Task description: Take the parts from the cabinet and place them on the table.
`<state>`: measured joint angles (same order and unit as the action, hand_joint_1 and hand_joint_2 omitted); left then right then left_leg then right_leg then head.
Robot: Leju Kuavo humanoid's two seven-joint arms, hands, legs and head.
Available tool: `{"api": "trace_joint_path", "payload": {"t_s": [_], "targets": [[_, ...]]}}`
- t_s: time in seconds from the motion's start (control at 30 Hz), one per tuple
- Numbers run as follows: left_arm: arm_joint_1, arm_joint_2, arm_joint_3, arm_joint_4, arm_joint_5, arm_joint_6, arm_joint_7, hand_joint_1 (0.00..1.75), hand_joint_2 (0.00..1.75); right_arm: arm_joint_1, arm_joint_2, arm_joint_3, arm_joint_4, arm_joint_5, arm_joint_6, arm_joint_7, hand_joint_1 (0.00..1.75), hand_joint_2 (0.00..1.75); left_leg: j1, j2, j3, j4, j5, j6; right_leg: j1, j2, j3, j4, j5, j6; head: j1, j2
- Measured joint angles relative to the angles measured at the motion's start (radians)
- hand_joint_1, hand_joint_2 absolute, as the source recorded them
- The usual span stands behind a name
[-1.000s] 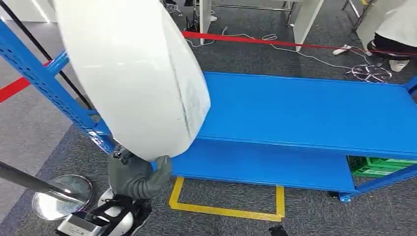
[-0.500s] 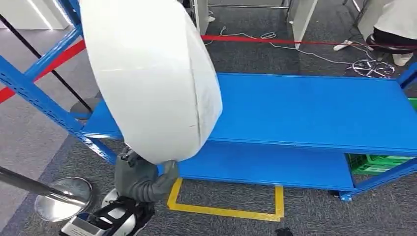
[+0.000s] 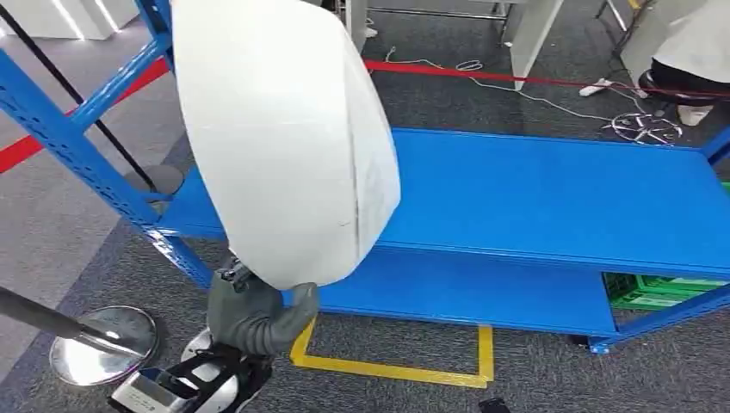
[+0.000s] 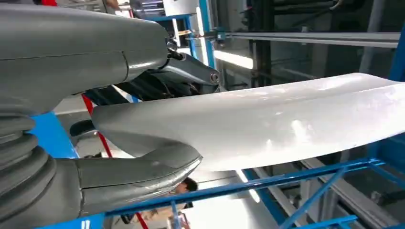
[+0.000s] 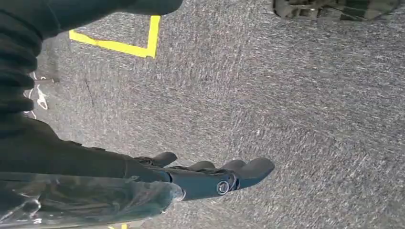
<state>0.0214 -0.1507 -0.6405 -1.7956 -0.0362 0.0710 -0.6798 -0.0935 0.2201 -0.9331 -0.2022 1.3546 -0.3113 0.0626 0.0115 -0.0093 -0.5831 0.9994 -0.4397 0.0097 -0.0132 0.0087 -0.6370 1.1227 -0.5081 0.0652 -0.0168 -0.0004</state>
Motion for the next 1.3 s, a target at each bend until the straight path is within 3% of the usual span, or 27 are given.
{"api": "trace_joint_path", "payload": {"t_s": [0.07, 0.1, 0.13, 0.17, 0.23, 0.27, 0.3, 0.4, 0.43, 0.5, 0.57, 0.6, 0.63, 0.67, 0.73, 0.77, 0.8, 0.93, 0.97, 1.0, 1.07, 1.1, 1.13, 1.17, 1.23, 1.27, 1.3], "targets": [[0.0, 0.0, 0.0, 0.015, 0.003, -0.014, 0.0, 1.75, 1.75, 0.001, -0.001, 0.0, 0.0, 0.0, 0.001, 0.0, 0.0, 1.75, -0.003, 0.004, -0.001, 0.0, 0.005, 0.005, 0.0, 0.0, -0.076, 0.167, -0.077, 0.004, 0.0, 0.0], [0.0, 0.0, 0.0, 0.026, 0.006, -0.022, 0.0, 1.75, 1.75, 0.002, -0.001, -0.001, 0.0, 0.0, 0.002, 0.001, 0.0, 1.75, -0.004, 0.004, -0.001, 0.001, 0.005, 0.006, 0.001, 0.0, -0.097, 0.214, -0.089, 0.005, -0.001, 0.0], [0.001, 0.001, 0.0, 0.034, 0.01, -0.029, 0.0, 1.75, 1.75, 0.003, -0.001, -0.001, 0.0, 0.0, 0.003, 0.001, 0.0, 1.75, -0.004, 0.003, -0.001, 0.001, 0.005, 0.006, 0.001, 0.0, -0.093, 0.208, -0.074, 0.005, -0.001, 0.0], [0.001, 0.001, 0.0, 0.039, 0.011, -0.032, 0.0, 1.75, 1.75, 0.003, -0.001, -0.002, 0.0, 0.0, 0.003, 0.0, 0.0, 1.75, -0.004, 0.003, -0.001, 0.001, 0.005, 0.006, 0.001, 0.0, -0.065, 0.156, -0.039, 0.004, 0.0, 0.0], [0.0, 0.001, 0.001, 0.044, 0.012, -0.035, 0.0, 1.75, 1.75, 0.001, -0.002, -0.002, 0.0, 0.0, 0.003, 0.001, 0.0, 1.75, -0.002, 0.002, 0.001, 0.002, 0.006, 0.002, -0.001, -0.001, 0.031, -0.028, 0.047, 0.002, 0.0, 0.0], [0.0, 0.001, 0.001, 0.046, 0.012, -0.036, 0.0, 1.75, 1.75, -0.002, -0.002, -0.002, 0.0, 0.0, 0.003, 0.001, 0.0, 1.75, -0.004, 0.002, 0.0, 0.003, 0.007, -0.004, -0.002, -0.001, 0.058, -0.088, 0.043, 0.001, 0.0, 0.0], [-0.001, 0.001, 0.001, 0.048, 0.012, -0.036, 0.0, 1.75, 1.75, -0.004, -0.002, -0.002, 0.0, 0.0, 0.004, 0.0, 0.0, 1.75, -0.011, 0.001, -0.005, 0.009, 0.009, -0.011, 0.0, 0.005, 0.061, -0.091, 0.053, -0.01, -0.003, 0.0], [-0.001, 0.0, 0.001, 0.055, 0.013, -0.038, 0.0, 1.75, 1.75, -0.001, -0.002, -0.002, 0.0, -0.001, 0.006, 0.0, 0.0, 1.75, -0.007, 0.001, -0.009, 0.002, 0.023, -0.03, 0.006, 0.007, 0.05, -0.085, 0.062, -0.027, -0.002, 0.0], [-0.001, 0.0, 0.002, 0.057, 0.015, -0.039, 0.0, 1.75, 1.75, -0.001, -0.002, -0.003, 0.0, -0.002, 0.007, 0.0, 0.0, 1.75, -0.007, 0.0, -0.012, 0.003, 0.021, -0.033, 0.0, 0.004, 0.048, -0.093, 0.07, -0.04, -0.002, 0.0], [-0.002, 0.0, 0.002, 0.06, 0.02, -0.039, 0.0, 1.75, 1.75, -0.006, -0.002, -0.003, 0.0, -0.002, 0.008, 0.0, 0.0, 1.75, -0.006, 0.002, -0.04, 0.072, -0.057, -0.044, -0.001, 0.002, 0.034, -0.093, 0.081, -0.052, -0.009, 0.0], [-0.002, 0.001, 0.002, 0.064, 0.021, -0.039, 0.0, 1.75, 1.75, -0.005, -0.002, -0.003, 0.0, -0.002, 0.008, 0.0, 0.0, 1.75, -0.004, 0.002, -0.105, 0.244, -0.156, -0.049, 0.001, -0.001, 0.013, -0.093, 0.096, -0.053, -0.011, 0.0], [-0.001, 0.001, 0.002, 0.066, 0.021, -0.039, 0.0, 1.75, 1.75, -0.005, -0.003, -0.003, 0.0, -0.002, 0.008, 0.0, 0.0, 1.75, -0.004, 0.002, -0.121, 0.299, -0.179, -0.05, 0.001, -0.003, 0.003, -0.093, 0.104, -0.053, -0.011, 0.0], [-0.001, 0.002, 0.002, 0.069, 0.021, -0.039, 0.0, 1.75, 1.75, -0.005, -0.003, -0.003, 0.0, -0.002, 0.009, 0.0, 0.0, 1.75, -0.004, 0.002, -0.115, 0.306, -0.178, -0.049, 0.002, -0.003, -0.007, -0.092, 0.112, -0.052, -0.01, 0.0], [-0.001, 0.003, 0.002, 0.071, 0.021, -0.039, 0.0, 1.75, 1.75, -0.005, -0.003, -0.003, 0.0, -0.002, 0.01, 0.0, 0.0, 1.75, -0.004, 0.002, -0.084, 0.271, -0.157, -0.046, 0.002, -0.003, -0.018, -0.092, 0.121, -0.052, -0.011, 0.0], [-0.003, 0.003, 0.003, 0.073, 0.021, -0.039, 0.0, 1.75, 1.75, -0.006, -0.003, -0.003, 0.0, -0.003, 0.01, 0.0, 0.0, 1.75, -0.005, 0.002, 0.026, 0.106, -0.095, -0.038, 0.002, -0.002, -0.036, -0.092, 0.139, -0.046, -0.011, 0.0], [-0.004, 0.001, 0.003, 0.073, 0.021, -0.039, 0.0, 1.75, 1.75, -0.008, -0.003, -0.003, 0.0, -0.003, 0.01, 0.0, 0.0, 1.75, -0.005, 0.003, 0.09, 0.018, -0.08, -0.034, 0.002, 0.0, -0.04, -0.09, 0.147, -0.041, -0.011, 0.0], [-0.006, 0.0, 0.003, 0.074, 0.021, -0.039, 0.0, 1.75, 1.75, -0.006, -0.003, -0.003, 0.0, -0.003, 0.011, 0.001, 0.0, 1.75, -0.008, 0.003, 0.1, -0.021, -0.091, -0.032, 0.009, 0.0, -0.048, -0.086, 0.153, -0.033, -0.011, 0.0], [-0.002, -0.002, 0.008, 0.077, 0.02, -0.039, 0.0, 1.75, 1.75, -0.003, -0.004, -0.004, 0.0, -0.004, 0.01, 0.001, 0.0, 1.75, -0.014, 0.001, 0.075, -0.019, -0.051, -0.006, 0.0, 0.0, -0.048, -0.115, 0.197, -0.007, -0.011, 0.0], [-0.003, -0.002, 0.008, 0.078, 0.02, -0.037, 0.0, 1.75, 1.75, -0.003, -0.004, -0.005, 0.0, -0.004, 0.01, 0.0, 0.0, 1.75, -0.009, 0.005, 0.069, -0.021, -0.039, -0.001, -0.002, -0.001, -0.062, -0.107, 0.172, -0.003, -0.008, 0.0], [-0.002, -0.003, 0.009, 0.078, 0.018, -0.035, 0.0, 1.75, 1.75, -0.001, -0.004, -0.005, 0.0, -0.005, 0.01, -0.001, 0.0, 1.75, -0.008, 0.005, 0.056, -0.021, -0.029, 0.007, -0.002, -0.003, -0.074, -0.063, 0.108, 0.0, -0.003, 0.0], [0.001, -0.003, 0.012, 0.079, 0.011, -0.031, 0.0, 1.75, 1.75, -0.001, -0.004, -0.006, 0.0, -0.006, 0.009, -0.005, 0.0, 1.75, -0.01, 0.007, 0.032, -0.02, -0.01, 0.01, -0.002, -0.003, -0.111, 0.099, -0.01, 0.007, -0.002, 0.0], [0.002, -0.003, 0.013, 0.08, 0.011, -0.03, 0.0, 1.75, 1.75, -0.001, -0.004, -0.006, 0.0, -0.006, 0.008, -0.006, 0.0, 1.75, -0.01, 0.008, 0.02, -0.019, 0.0, 0.01, -0.001, -0.003, -0.121, 0.166, -0.04, 0.008, -0.002, 0.0], [0.003, -0.003, 0.014, 0.082, 0.01, -0.028, 0.0, 1.75, 1.75, -0.001, -0.004, -0.006, 0.0, -0.006, 0.008, -0.007, 0.0, 1.75, -0.01, 0.009, 0.008, -0.018, 0.009, 0.01, -0.001, -0.003, -0.116, 0.2, -0.04, 0.009, -0.002, 0.0], [0.003, -0.003, 0.015, 0.083, 0.008, -0.028, 0.0, 1.75, 1.75, -0.001, -0.004, -0.007, 0.0, -0.006, 0.008, -0.007, 0.0, 1.75, -0.01, 0.009, -0.005, -0.018, 0.018, 0.008, -0.001, -0.003, -0.09, 0.192, -0.017, 0.009, -0.002, 0.0], [0.004, -0.003, 0.017, 0.084, 0.006, -0.028, 0.0, 1.75, 1.75, -0.002, -0.004, -0.008, 0.0, -0.007, 0.008, -0.007, 0.0, 1.75, -0.009, 0.008, -0.026, -0.016, 0.037, 0.001, -0.002, -0.003, 0.021, 0.061, 0.044, 0.007, -0.002, 0.0], [0.004, -0.004, 0.018, 0.084, 0.004, -0.028, 0.0, 1.75, 1.75, -0.005, -0.004, -0.008, 0.0, -0.008, 0.008, -0.006, 0.0, 1.75, -0.008, 0.007, -0.033, -0.014, 0.044, -0.005, -0.004, -0.003, 0.092, -0.039, 0.039, 0.007, -0.001, 0.0], [0.004, -0.004, 0.018, 0.084, 0.003, -0.028, 0.0, 1.75, 1.75, -0.01, -0.004, -0.008, 0.0, -0.008, 0.008, -0.006, 0.0, 1.75, -0.014, 0.007, -0.04, -0.013, 0.05, -0.012, 0.0, -0.001, 0.145, -0.11, 0.0, 0.008, -0.001, 0.0]]}}
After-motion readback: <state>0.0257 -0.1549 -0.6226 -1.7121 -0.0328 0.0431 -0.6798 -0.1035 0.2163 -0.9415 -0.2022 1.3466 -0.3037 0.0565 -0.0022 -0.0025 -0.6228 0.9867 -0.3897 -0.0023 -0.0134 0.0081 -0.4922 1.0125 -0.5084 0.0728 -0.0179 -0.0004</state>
